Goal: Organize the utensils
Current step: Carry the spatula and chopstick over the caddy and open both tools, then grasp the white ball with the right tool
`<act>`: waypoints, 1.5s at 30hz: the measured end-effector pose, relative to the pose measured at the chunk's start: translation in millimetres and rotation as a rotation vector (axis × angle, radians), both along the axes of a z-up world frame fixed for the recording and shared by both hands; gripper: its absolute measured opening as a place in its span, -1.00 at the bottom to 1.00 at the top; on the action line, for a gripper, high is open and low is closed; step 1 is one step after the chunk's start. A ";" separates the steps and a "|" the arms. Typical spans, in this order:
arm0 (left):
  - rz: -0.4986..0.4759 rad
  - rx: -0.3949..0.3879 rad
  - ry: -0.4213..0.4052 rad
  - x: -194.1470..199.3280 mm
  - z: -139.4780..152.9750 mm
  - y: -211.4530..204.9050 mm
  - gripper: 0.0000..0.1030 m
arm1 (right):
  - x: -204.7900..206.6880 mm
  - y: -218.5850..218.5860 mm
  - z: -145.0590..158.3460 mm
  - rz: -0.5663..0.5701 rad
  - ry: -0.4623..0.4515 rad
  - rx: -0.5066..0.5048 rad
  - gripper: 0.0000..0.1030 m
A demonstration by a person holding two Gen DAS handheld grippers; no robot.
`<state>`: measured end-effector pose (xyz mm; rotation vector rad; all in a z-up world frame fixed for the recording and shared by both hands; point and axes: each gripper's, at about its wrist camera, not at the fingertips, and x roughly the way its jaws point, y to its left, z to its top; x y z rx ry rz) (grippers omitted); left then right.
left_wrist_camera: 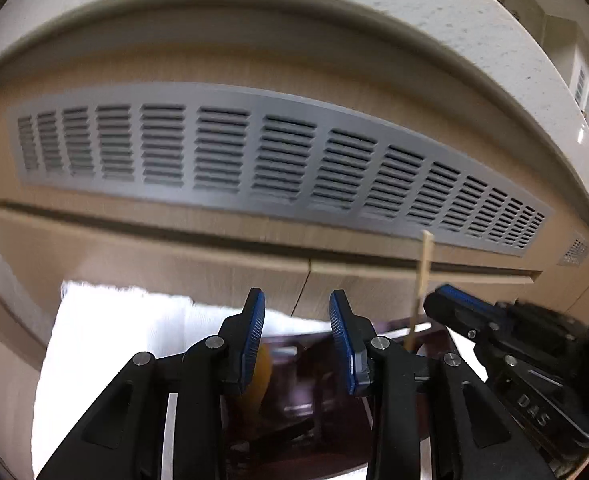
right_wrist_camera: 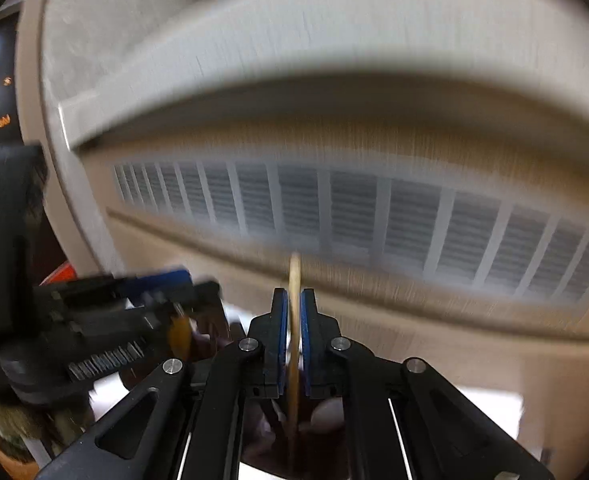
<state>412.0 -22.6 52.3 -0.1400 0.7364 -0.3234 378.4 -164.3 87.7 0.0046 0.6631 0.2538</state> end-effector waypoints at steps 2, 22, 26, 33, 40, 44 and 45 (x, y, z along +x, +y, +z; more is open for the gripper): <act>0.004 0.001 -0.003 -7.7 -0.5 5.3 -0.30 | -0.7 -8.7 -10.1 -0.014 0.042 0.012 -0.85; -0.414 0.132 0.107 -203.2 -46.6 -50.5 0.08 | -199.8 -82.2 -82.0 -0.054 0.334 -0.090 -0.54; -0.476 0.156 0.133 -240.1 -63.8 -67.4 0.08 | -233.1 -85.5 -88.0 -0.045 0.345 -0.081 -0.50; -0.274 0.187 0.208 -250.3 -73.5 -33.5 0.19 | -284.0 -28.0 -99.8 0.241 0.391 -0.144 -0.41; -0.206 0.182 0.205 -248.2 -67.8 -7.7 0.33 | -292.2 10.2 -111.8 0.354 0.366 -0.232 -0.24; -0.204 0.183 0.217 -244.9 -72.1 -11.1 0.33 | -280.0 20.5 -127.6 0.354 0.379 -0.307 -0.26; -0.206 0.186 0.223 -243.6 -73.1 -12.9 0.33 | -275.7 21.9 -128.2 0.352 0.382 -0.308 -0.34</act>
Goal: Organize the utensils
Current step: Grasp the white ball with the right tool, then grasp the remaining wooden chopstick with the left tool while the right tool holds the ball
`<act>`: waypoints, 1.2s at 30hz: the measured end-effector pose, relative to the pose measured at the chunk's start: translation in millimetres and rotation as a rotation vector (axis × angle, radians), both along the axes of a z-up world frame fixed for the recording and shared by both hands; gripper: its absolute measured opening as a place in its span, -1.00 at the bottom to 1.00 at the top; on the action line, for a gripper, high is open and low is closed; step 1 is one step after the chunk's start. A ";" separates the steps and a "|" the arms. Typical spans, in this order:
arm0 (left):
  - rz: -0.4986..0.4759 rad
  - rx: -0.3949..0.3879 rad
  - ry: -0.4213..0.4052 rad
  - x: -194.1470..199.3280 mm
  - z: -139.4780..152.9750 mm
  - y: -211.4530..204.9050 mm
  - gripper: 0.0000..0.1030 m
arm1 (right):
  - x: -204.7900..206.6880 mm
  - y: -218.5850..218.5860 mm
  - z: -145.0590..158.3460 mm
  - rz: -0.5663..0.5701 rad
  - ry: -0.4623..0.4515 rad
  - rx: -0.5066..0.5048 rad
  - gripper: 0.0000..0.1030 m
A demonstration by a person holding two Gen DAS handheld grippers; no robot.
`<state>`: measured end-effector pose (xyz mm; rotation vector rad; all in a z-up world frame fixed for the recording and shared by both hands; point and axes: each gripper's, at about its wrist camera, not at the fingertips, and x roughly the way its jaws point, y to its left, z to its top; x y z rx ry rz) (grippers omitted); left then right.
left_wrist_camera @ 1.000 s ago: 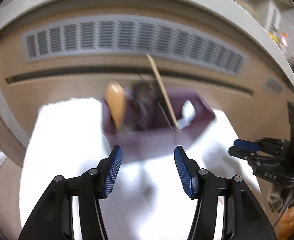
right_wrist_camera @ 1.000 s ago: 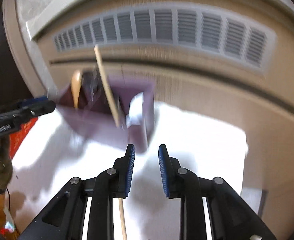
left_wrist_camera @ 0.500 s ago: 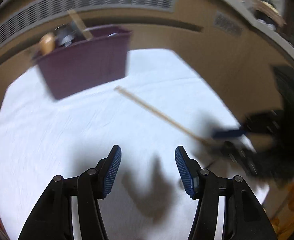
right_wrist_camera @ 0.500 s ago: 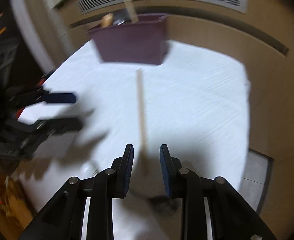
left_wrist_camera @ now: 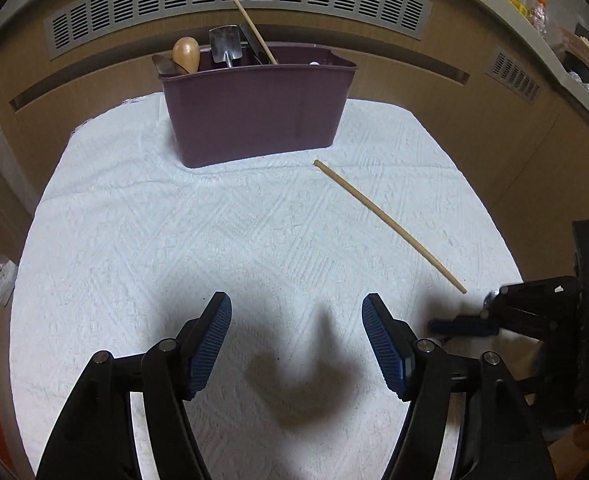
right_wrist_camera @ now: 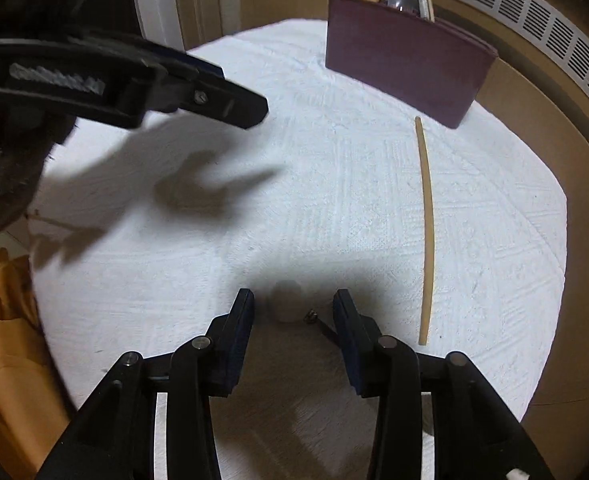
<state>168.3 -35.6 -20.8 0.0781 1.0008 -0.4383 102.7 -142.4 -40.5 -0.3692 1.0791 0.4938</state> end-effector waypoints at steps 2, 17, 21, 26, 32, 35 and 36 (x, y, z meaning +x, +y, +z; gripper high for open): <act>-0.003 0.001 0.009 4.9 -2.4 -4.1 0.33 | 2.9 -1.0 6.8 -0.005 -0.012 0.000 -0.56; 0.247 -0.153 0.335 149.3 -37.8 -78.9 0.01 | 65.9 -95.3 38.0 -0.424 -0.186 0.223 -0.61; 0.304 -0.070 0.291 160.7 -42.4 -95.8 -0.06 | 61.4 -99.7 34.5 -0.428 -0.189 0.217 -0.61; 0.258 0.072 0.172 155.2 -43.2 -122.0 -0.21 | 58.9 -97.8 33.4 -0.425 -0.195 0.207 -0.61; 0.166 0.146 0.051 134.6 -43.4 -120.2 -0.80 | 62.3 -93.1 30.9 -0.458 -0.186 0.174 -0.61; 0.127 0.148 0.024 113.9 -38.6 -102.3 -0.84 | 58.3 -88.6 35.5 -0.456 -0.186 0.172 -0.61; 0.116 0.151 0.013 107.0 -36.6 -96.1 -0.85 | 56.4 -86.5 37.9 -0.450 -0.187 0.175 -0.61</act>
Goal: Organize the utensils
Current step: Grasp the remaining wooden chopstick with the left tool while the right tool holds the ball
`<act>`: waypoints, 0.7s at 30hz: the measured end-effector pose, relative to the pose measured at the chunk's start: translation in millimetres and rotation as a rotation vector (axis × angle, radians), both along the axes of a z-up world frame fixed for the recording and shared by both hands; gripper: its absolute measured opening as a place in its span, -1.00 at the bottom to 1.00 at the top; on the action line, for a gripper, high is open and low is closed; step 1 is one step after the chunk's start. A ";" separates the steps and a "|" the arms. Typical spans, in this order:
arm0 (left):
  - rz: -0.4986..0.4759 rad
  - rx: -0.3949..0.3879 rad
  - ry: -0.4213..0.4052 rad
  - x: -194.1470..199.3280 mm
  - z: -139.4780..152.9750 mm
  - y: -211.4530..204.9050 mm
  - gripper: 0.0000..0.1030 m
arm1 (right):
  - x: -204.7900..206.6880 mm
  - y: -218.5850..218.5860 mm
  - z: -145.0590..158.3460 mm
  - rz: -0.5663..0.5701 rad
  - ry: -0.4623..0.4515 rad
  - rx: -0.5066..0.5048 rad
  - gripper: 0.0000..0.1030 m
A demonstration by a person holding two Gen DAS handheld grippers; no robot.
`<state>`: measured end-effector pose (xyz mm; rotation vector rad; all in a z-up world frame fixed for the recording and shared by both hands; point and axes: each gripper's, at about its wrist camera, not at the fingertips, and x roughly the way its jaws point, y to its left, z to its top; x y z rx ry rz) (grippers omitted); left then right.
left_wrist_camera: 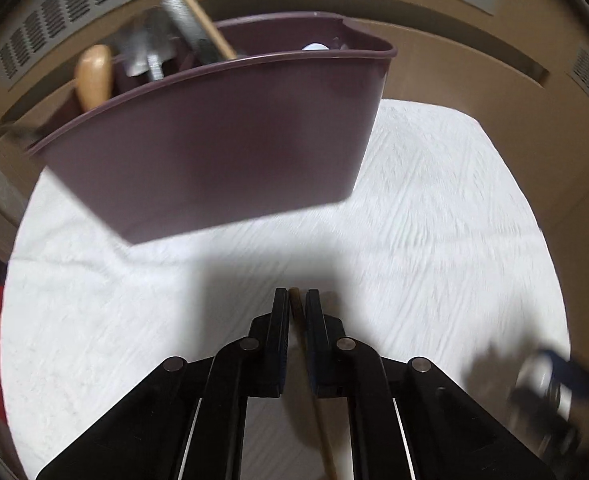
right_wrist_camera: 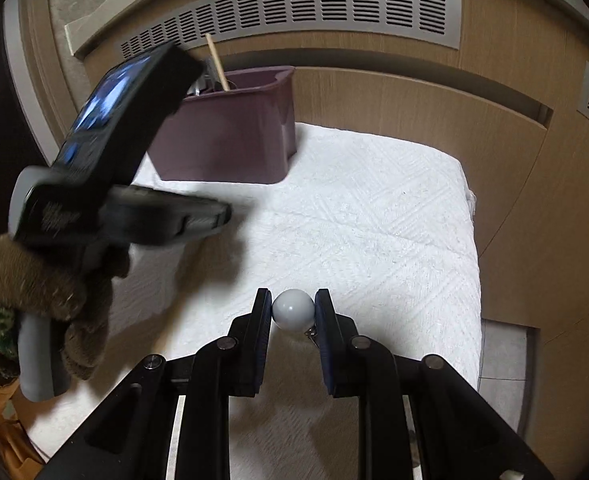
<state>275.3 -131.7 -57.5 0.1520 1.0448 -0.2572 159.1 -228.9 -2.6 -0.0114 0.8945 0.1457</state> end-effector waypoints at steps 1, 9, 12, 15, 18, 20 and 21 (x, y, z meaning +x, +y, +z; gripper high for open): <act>-0.012 0.006 -0.012 -8.3 2.5 7.5 -0.85 | -1.4 1.4 1.7 0.004 -0.001 0.001 -0.61; -0.025 0.010 -0.125 -66.6 29.7 76.7 -0.85 | -2.4 29.3 15.7 0.042 -0.014 -0.011 -0.61; -0.011 0.026 -0.207 -84.4 38.6 89.3 -0.86 | -1.6 43.9 23.6 0.063 -0.027 -0.018 -0.61; -0.004 -0.032 -0.212 -88.6 50.0 106.8 -0.86 | -2.1 57.0 31.7 0.088 -0.034 -0.018 -0.61; -0.002 -0.072 -0.234 -95.8 67.5 124.1 -0.86 | -3.6 66.2 43.6 0.101 -0.042 -0.002 -0.61; -0.008 -0.126 -0.247 -101.7 77.9 131.1 -0.87 | -5.4 68.9 53.1 0.103 -0.046 0.021 -0.61; -0.008 -0.150 -0.253 -103.7 82.3 133.2 -0.88 | -5.6 68.8 57.1 0.102 -0.047 0.035 -0.61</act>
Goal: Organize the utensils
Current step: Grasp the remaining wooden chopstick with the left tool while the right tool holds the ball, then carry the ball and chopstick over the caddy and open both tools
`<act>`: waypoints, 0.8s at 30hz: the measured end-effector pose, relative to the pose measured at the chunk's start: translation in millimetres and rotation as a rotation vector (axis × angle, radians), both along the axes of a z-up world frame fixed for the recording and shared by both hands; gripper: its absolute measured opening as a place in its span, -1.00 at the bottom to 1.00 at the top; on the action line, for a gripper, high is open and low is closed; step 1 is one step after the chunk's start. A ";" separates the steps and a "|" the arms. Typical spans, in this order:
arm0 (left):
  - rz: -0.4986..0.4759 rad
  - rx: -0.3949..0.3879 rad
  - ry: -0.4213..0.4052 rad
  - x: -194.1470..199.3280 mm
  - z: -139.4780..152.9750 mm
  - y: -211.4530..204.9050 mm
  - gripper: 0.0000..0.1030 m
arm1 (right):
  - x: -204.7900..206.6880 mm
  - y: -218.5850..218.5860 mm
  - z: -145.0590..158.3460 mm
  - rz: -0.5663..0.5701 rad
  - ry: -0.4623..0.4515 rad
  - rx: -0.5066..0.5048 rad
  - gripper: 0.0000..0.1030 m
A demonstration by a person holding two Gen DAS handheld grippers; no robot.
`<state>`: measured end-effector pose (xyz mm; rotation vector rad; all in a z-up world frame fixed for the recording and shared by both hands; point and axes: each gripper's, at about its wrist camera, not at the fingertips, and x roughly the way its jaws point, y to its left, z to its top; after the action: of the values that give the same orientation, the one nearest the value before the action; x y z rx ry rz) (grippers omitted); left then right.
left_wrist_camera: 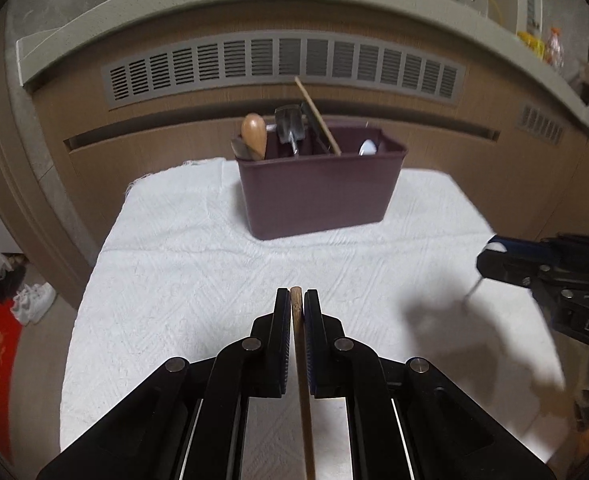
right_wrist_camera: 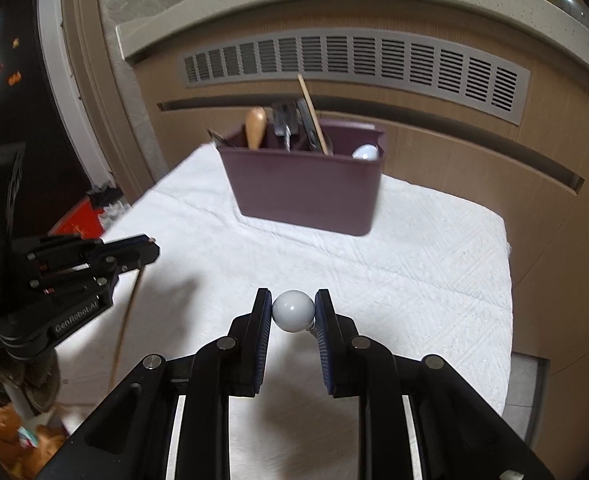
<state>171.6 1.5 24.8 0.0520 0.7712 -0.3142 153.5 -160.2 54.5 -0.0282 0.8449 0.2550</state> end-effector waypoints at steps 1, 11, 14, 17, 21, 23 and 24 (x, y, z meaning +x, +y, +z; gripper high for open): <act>-0.005 -0.024 -0.008 -1.4 4.4 1.3 -0.88 | -0.3 -0.4 5.9 -0.001 0.001 0.018 -0.61; -0.052 -0.123 -0.166 -4.5 83.9 4.8 -0.88 | 4.6 -2.6 72.5 0.009 -0.108 0.122 -0.61; -0.156 -0.085 -0.057 12.2 80.2 -4.3 -0.82 | 10.0 -4.6 94.5 0.010 -0.153 0.124 -0.61; -0.182 -0.003 0.109 28.6 45.5 -16.6 -0.74 | 8.4 -7.2 100.8 0.014 -0.174 0.118 -0.61; -0.137 0.098 0.374 55.8 -20.1 -30.0 -0.74 | 5.2 -10.3 89.1 0.023 -0.139 0.110 -0.61; -0.092 0.118 0.451 68.4 -42.5 -32.8 -0.74 | 4.8 -13.0 81.1 0.024 -0.114 0.109 -0.61; -0.080 0.118 0.480 74.0 -51.5 -34.5 -0.73 | 4.0 -14.8 75.5 0.024 -0.100 0.108 -0.61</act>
<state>245.6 -33.0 -26.6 0.1218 1.2660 -0.3625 157.5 -175.0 129.9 0.0499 0.7308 0.3191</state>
